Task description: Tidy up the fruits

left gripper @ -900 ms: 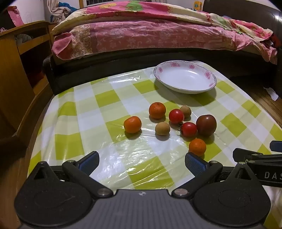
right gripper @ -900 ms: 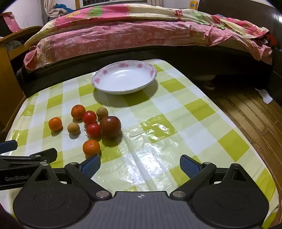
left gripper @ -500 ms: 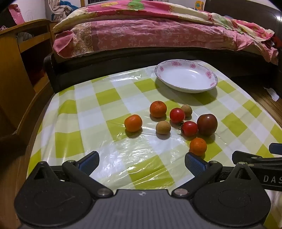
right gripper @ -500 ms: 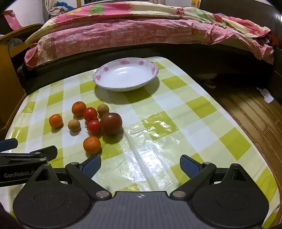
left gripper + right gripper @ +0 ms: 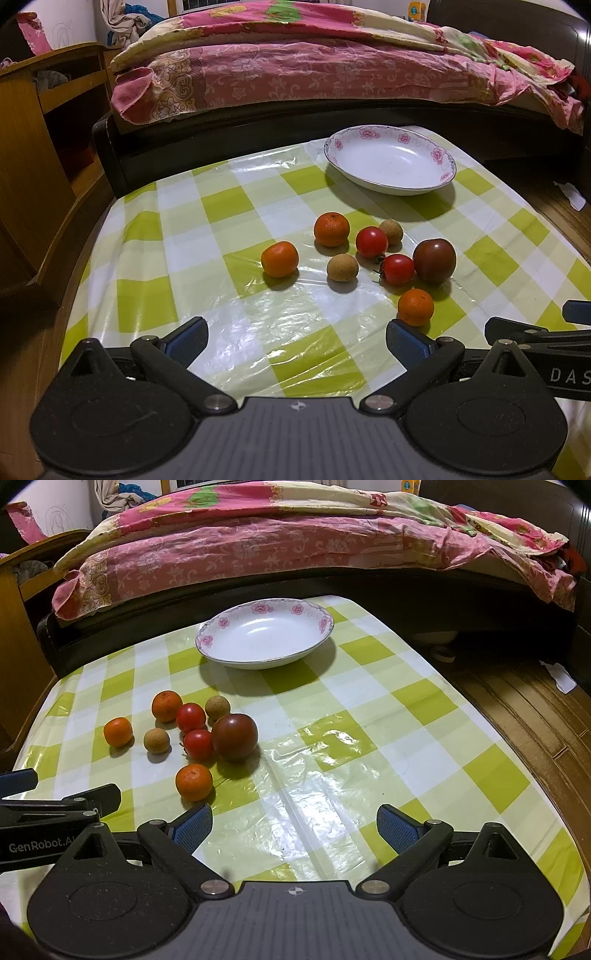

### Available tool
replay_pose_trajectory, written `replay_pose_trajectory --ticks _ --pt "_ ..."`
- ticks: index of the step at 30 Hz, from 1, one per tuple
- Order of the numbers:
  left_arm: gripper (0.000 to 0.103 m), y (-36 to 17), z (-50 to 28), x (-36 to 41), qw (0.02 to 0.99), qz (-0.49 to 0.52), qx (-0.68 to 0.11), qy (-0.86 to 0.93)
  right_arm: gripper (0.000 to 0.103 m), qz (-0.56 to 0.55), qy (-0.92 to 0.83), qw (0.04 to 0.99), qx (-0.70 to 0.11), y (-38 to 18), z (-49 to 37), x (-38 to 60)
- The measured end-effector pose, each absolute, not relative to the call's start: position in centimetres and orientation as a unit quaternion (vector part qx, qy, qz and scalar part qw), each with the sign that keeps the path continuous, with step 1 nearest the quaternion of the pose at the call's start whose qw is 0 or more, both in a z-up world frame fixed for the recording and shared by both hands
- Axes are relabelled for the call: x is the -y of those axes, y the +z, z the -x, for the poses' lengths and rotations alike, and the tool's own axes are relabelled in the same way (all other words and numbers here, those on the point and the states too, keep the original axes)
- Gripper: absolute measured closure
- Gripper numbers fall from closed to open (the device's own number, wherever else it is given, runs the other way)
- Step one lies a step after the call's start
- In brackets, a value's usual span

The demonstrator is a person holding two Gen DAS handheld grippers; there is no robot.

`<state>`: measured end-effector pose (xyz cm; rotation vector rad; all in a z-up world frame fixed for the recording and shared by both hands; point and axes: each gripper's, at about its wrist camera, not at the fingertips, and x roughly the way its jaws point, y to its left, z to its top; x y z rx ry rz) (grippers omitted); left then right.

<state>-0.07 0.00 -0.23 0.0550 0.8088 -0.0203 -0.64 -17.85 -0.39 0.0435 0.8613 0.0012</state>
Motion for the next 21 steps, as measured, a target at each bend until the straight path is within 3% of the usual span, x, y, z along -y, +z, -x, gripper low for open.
replay_pose_trajectory --ticks 21 --pt "0.0 -0.12 0.07 0.0 0.919 -0.029 -0.393 -0.009 0.011 -0.023 0.002 0.908 -0.418 -0.54 0.83 17.51"
